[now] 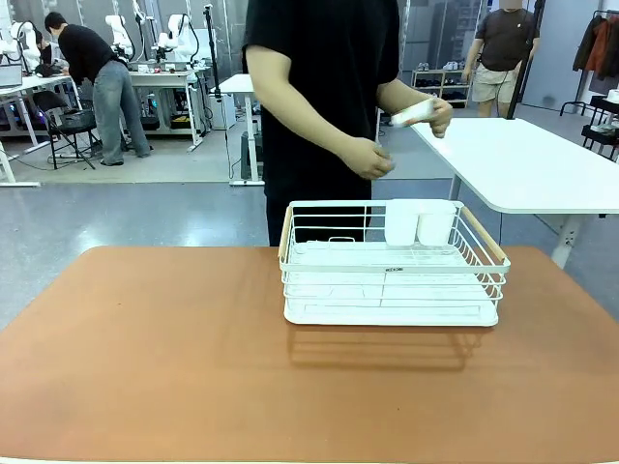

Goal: Clean the table.
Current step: Pick up the Lint Roller when the human hands it over.

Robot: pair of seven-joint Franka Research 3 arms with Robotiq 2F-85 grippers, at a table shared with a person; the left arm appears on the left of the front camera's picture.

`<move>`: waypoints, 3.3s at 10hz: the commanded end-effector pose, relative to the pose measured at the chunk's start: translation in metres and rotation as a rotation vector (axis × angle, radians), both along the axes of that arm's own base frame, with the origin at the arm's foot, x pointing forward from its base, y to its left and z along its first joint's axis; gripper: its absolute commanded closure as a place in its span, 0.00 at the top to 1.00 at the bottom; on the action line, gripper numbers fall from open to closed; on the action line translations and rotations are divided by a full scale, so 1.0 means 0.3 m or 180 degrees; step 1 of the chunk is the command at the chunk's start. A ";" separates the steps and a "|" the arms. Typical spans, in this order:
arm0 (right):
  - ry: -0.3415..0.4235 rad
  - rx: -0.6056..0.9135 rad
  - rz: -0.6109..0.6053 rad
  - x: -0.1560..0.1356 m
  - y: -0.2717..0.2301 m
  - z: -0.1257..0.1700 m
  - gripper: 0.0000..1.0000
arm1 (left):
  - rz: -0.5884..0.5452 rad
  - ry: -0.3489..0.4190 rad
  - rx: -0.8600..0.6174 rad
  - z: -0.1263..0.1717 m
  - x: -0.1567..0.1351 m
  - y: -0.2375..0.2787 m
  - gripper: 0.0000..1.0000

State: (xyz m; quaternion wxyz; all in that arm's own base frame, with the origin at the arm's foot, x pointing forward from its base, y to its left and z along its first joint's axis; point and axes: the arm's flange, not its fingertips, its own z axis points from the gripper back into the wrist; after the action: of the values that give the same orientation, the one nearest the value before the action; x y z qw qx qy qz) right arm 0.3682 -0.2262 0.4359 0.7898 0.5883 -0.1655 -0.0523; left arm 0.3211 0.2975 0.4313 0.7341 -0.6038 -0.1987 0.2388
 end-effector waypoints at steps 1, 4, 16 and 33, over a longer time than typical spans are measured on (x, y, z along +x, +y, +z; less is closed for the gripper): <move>-0.0035 0.0039 -0.0001 -0.006 0.005 0.011 1.00 | -0.0036 -0.0033 -0.0023 -0.001 -0.016 0.002 1.00; -0.0035 0.0039 -0.0001 -0.006 0.005 0.011 1.00 | -0.0036 -0.0033 -0.0023 -0.001 -0.016 0.002 1.00; -0.0035 0.0039 -0.0001 -0.006 0.005 0.011 1.00 | -0.0036 -0.0033 -0.0023 -0.001 -0.016 0.002 1.00; 0.0443 -0.0477 -0.1095 0.129 0.692 0.211 1.00 | -0.0036 -0.0033 -0.0023 -0.001 -0.016 0.002 1.00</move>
State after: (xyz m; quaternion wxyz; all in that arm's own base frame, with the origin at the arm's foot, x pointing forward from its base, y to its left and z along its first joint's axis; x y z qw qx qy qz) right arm 0.4003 -0.0294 0.5048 0.8322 0.4847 -0.1881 -0.1929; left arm 0.3210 0.2975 0.4312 0.7344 -0.6033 -0.1985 0.2392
